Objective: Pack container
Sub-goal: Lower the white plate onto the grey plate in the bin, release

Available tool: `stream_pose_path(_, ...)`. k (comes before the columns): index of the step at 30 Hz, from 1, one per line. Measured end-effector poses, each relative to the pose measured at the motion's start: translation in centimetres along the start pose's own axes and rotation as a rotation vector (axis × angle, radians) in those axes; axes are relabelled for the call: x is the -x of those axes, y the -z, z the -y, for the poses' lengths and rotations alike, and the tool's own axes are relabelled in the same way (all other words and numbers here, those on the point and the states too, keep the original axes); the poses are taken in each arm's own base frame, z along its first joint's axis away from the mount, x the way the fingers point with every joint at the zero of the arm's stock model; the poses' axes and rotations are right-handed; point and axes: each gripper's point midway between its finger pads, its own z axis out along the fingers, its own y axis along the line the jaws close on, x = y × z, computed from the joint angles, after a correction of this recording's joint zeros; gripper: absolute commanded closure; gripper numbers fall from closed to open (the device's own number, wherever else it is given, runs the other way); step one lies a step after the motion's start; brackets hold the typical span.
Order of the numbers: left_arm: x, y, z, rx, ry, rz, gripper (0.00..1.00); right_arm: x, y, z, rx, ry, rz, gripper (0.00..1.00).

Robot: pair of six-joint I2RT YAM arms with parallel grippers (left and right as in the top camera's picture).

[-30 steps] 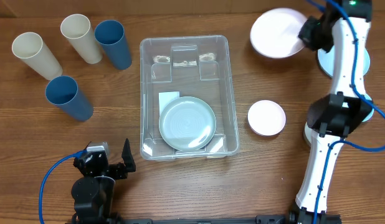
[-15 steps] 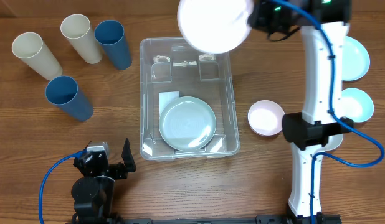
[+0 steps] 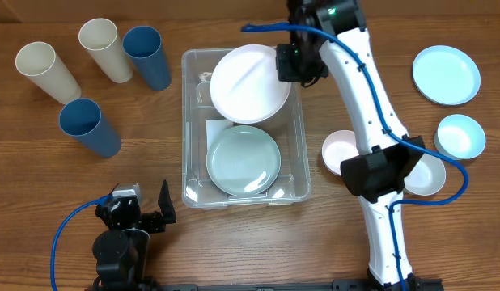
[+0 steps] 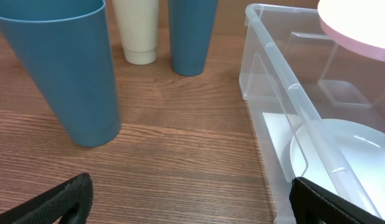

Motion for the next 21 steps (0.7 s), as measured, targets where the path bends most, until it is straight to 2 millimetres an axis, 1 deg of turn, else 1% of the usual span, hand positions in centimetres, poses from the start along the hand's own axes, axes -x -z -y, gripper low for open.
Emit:
stream_pose_path(2,0.0,0.0,0.0,0.0,0.0,0.0,0.0,-0.4,-0.3,-0.4,-0.006,0.017,-0.011,0.96)
stream_pose_path(3,0.0,0.0,0.0,0.0,0.0,0.0,0.0,-0.9,-0.3,-0.3,-0.011,0.019,-0.026,0.96)
stream_pose_path(4,0.0,0.0,0.0,0.0,0.0,0.0,0.0,-1.9,-0.1,0.1,-0.026,0.019,-0.055,0.96)
stream_pose_path(5,0.0,0.0,0.0,0.0,0.0,0.0,0.0,-2.1,0.1,0.2,-0.03,0.022,-0.052,0.96)
stream_pose_path(6,0.0,0.0,0.0,0.0,0.0,0.0,0.0,-3.1,0.4,0.7,-0.045,0.02,-0.073,0.96)
stream_pose_path(7,0.0,0.0,0.0,0.0,0.0,0.0,0.0,-4.5,1.5,1.2,-0.06,0.023,-0.093,0.96)
stream_pose_path(10,0.0,0.0,0.0,0.0,0.0,0.0,0.0,-6.2,3.4,1.6,-0.062,0.028,-0.085,0.96)
stream_pose_path(12,0.0,0.0,0.0,0.0,0.0,0.0,0.0,-7.9,3.6,1.9,-0.077,0.035,-0.119,0.96)
stream_pose_path(13,0.0,0.0,0.0,0.0,0.0,0.0,0.0,-8.6,3.1,1.9,-0.085,0.04,-0.145,0.96)
stream_pose_path(15,0.0,0.0,0.0,0.0,0.0,0.0,0.0,-10.5,0.6,1.5,-0.109,0.066,-0.22,0.96)
stream_pose_path(17,0.0,0.0,0.0,0.0,0.0,0.0,0.0,-12.0,-1.8,0.2,-0.119,0.118,-0.259,0.96)
stream_pose_path(19,0.0,0.0,0.0,0.0,0.0,0.0,0.0,-13.7,-3.8,-1.7,-0.121,0.176,-0.282,0.96)
stream_pose_path(20,0.0,0.0,0.0,0.0,0.0,0.0,0.0,-14.2,-4.7,-2.5,-0.117,0.192,-0.283,0.96)
stream_pose_path(21,0.0,0.0,0.0,0.0,0.0,0.0,0.0,-14.4,-5.3,-2.5,-0.118,0.19,-0.282,0.96)
